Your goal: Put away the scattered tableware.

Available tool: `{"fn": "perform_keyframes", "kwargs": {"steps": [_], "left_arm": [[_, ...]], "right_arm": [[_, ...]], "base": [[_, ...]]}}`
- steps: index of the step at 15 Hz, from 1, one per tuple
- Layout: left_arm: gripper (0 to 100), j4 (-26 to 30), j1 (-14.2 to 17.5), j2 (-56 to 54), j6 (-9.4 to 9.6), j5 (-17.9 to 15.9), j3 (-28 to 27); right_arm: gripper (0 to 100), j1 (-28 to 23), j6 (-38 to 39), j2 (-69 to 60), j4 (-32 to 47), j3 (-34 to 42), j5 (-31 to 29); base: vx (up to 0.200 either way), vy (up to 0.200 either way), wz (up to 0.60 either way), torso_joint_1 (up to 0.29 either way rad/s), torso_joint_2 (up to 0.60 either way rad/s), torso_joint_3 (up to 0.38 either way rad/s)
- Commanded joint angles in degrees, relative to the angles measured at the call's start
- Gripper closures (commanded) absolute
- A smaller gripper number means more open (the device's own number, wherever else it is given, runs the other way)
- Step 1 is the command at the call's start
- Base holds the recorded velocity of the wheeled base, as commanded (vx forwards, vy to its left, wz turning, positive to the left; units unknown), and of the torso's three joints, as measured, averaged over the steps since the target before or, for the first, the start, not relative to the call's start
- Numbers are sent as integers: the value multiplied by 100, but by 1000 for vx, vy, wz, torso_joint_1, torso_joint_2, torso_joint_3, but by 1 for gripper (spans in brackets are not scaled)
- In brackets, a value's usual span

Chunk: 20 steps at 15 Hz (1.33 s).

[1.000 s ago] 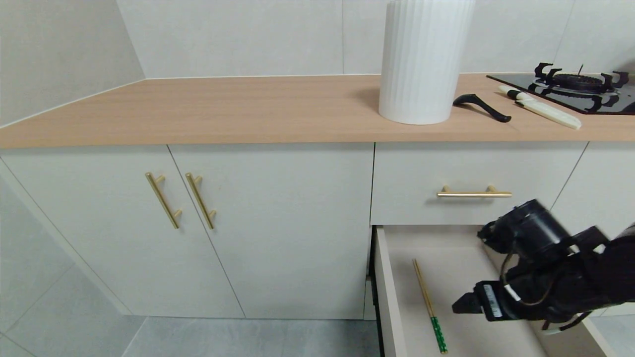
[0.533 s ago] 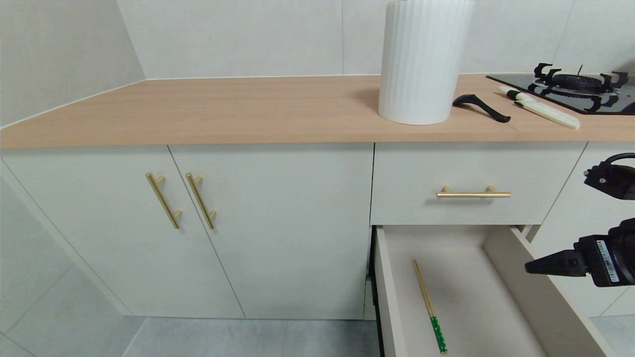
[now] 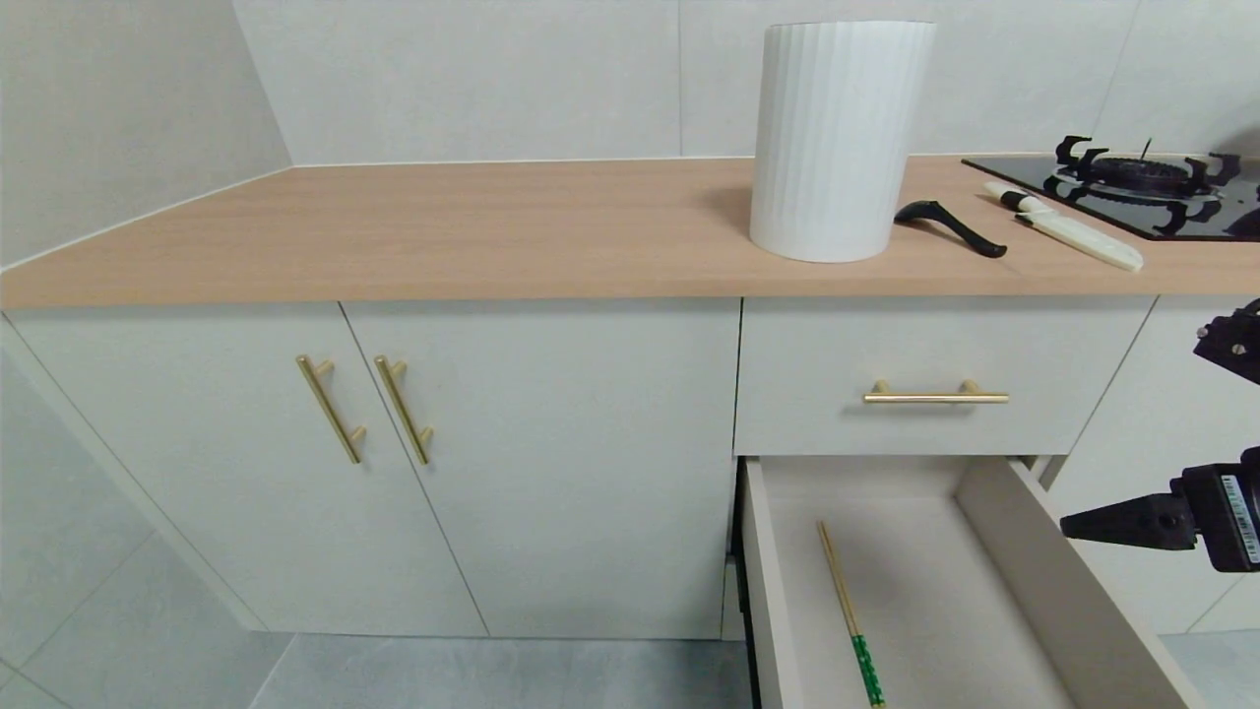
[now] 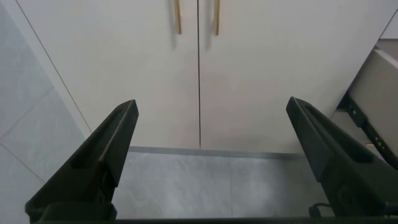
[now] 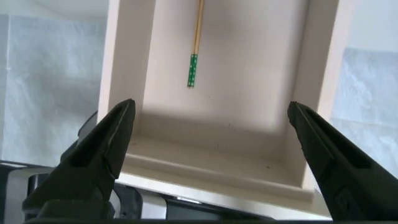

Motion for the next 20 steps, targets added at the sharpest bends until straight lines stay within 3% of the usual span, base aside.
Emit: {"fn": "perform_keyframes", "kwargs": {"steps": [1, 20], "left_arm": [[0, 5, 4, 2, -3, 4, 5], [0, 5, -5, 2, -3, 4, 5]], "right_arm": [[0, 6, -5, -10, 0, 20, 2], [0, 6, -172, -10, -228, 240, 11]], "base": [[0, 0, 0, 85, -188, -286], [0, 0, 0, 176, -484, -298]]}}
